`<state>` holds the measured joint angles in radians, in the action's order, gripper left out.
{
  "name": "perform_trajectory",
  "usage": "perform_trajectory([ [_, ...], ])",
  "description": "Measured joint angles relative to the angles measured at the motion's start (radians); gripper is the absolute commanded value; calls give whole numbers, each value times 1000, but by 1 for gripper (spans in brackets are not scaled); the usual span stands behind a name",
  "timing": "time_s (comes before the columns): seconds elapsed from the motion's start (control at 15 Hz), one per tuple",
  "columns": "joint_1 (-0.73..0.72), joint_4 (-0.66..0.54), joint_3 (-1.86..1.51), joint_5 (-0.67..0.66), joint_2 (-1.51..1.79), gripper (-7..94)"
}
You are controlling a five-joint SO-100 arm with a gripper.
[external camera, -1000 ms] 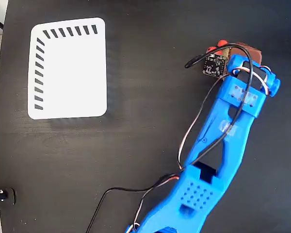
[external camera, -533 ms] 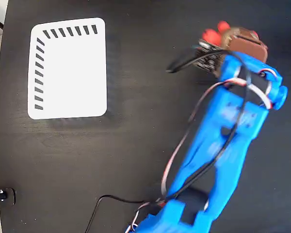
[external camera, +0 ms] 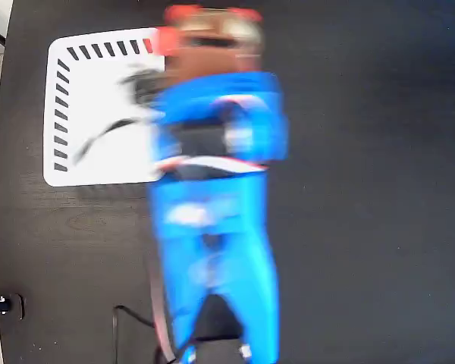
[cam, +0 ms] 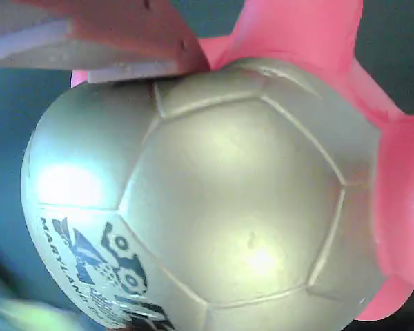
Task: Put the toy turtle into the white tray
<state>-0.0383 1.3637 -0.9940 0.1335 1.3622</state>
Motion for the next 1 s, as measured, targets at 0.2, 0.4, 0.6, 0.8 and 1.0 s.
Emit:
perform_trajectory([
  [0.2,-160,6,8,60,-11,-3],
  [0.4,-250,28,11,71,-87,-3],
  [0.6,-290,31,11,71,-149,-3],
  [0.8,-276,31,11,63,-204,-3],
  [1.0,-272,31,11,52,-232,-3],
])
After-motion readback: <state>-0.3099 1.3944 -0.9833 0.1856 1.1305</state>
